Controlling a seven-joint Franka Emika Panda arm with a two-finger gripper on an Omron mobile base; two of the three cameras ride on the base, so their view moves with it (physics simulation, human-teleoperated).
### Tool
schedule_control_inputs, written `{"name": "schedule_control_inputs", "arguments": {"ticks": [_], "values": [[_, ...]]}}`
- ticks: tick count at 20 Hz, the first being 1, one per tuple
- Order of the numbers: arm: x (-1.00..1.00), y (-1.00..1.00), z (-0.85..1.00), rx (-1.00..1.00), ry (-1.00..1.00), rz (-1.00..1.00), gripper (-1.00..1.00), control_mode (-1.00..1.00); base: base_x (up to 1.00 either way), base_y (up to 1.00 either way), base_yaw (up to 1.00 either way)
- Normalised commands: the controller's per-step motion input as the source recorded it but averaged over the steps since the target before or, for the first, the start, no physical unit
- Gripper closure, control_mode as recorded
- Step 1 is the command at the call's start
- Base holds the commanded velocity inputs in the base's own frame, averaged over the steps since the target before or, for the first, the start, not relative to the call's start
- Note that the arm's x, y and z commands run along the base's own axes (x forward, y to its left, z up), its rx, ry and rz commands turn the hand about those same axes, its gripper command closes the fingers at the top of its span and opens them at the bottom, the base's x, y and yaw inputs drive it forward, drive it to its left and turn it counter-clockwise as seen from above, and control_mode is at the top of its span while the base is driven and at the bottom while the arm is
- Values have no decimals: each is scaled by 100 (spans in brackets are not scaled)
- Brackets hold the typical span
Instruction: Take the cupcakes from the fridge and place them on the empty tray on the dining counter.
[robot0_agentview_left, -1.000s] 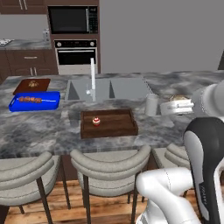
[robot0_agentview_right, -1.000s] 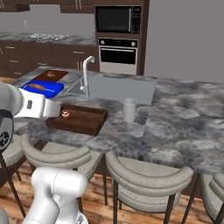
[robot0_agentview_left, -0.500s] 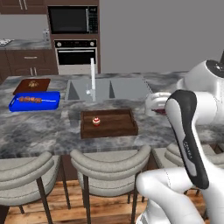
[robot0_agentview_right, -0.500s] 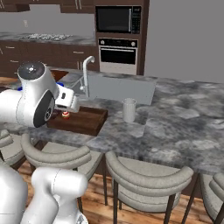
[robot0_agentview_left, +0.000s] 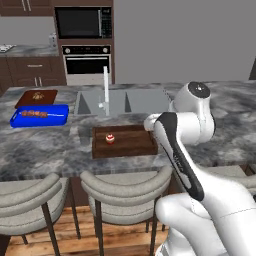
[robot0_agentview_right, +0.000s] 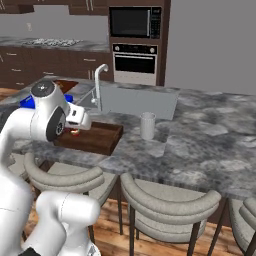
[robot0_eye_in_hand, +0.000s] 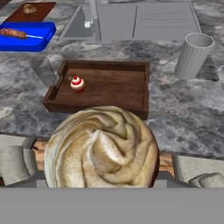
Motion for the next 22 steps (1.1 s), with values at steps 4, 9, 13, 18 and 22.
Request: {"name": "schedule_control_inputs", "arguments": {"ticks": [4, 9, 13, 18, 22], "values": [[72, 9, -40, -10, 9, -5, 100, -100, 0, 0, 0], [48, -15, -24, 0, 12, 0, 100, -100, 0, 0, 0], [50, -8, -27, 0, 10, 0, 100, -100, 0, 0, 0], [54, 0, -41, 0, 4, 0, 100, -100, 0, 0, 0], [49, 0, -44, 0, 4, 0, 100, -100, 0, 0, 0]]}}
